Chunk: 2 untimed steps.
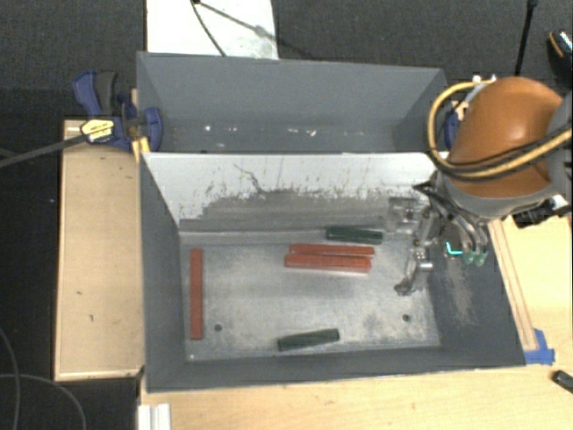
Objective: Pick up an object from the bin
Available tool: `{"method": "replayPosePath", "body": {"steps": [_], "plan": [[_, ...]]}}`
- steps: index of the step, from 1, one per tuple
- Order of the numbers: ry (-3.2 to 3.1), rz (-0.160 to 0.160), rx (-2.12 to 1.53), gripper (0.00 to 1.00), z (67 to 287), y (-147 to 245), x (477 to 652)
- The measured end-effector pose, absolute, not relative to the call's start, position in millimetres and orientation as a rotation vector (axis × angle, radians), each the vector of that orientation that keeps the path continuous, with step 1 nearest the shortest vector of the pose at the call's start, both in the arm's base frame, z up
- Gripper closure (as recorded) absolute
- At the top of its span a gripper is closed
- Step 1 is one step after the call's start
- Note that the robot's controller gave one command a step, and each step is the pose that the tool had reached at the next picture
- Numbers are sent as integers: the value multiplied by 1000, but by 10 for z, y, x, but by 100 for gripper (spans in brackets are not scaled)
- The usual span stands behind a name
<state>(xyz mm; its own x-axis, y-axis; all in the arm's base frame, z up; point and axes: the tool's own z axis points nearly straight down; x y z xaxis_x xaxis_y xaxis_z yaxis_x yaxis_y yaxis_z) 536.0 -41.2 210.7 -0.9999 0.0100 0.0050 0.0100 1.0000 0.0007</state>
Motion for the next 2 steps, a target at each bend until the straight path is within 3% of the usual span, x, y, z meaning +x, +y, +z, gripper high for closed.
{"method": "replayPosePath", "body": {"steps": [1, 2], "plan": [[-3135, -3, 170, 0, 666, -11, 5400], [-3125, -4, 387, 0, 787, 563, 5936]]}}
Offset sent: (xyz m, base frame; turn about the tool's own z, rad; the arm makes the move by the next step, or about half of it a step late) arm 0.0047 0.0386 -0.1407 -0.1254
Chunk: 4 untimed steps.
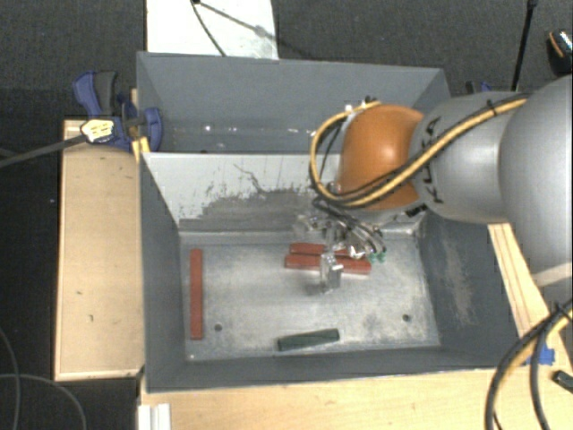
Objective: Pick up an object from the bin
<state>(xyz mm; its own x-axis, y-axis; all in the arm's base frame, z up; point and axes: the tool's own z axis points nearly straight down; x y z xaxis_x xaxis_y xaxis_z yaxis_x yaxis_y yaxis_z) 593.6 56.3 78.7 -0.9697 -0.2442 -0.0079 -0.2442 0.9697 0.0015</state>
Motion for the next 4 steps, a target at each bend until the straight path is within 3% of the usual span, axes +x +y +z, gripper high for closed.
{"method": "replayPosePath", "body": {"steps": [1, 2, 3, 4], "plan": [[3114, 1, -381, 100, 780, 537, 5923], [3114, 1, -382, 0, 780, 536, 5923], [3098, -2, -512, 0, 708, 49, 5936], [3093, 2, -515, 100, 731, 81, 5948]]}}
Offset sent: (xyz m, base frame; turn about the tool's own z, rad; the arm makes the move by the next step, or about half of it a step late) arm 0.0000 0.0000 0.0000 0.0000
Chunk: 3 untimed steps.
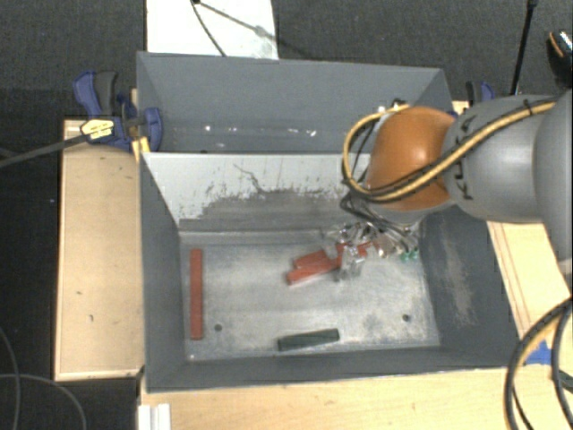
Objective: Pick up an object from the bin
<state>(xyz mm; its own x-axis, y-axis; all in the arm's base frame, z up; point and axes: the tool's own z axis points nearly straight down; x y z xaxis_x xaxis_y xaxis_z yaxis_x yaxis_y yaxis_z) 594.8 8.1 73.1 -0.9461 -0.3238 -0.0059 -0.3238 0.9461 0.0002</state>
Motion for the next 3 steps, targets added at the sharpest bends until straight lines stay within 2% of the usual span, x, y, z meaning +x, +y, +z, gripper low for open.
{"method": "replayPosePath", "body": {"steps": [1, 2, 3], "plan": [[3097, 1, -515, 0, 709, 77, 5936], [3097, 1, -515, 100, 713, 76, 5936], [3081, -2, -561, 100, 2313, 208, 5763]]}}
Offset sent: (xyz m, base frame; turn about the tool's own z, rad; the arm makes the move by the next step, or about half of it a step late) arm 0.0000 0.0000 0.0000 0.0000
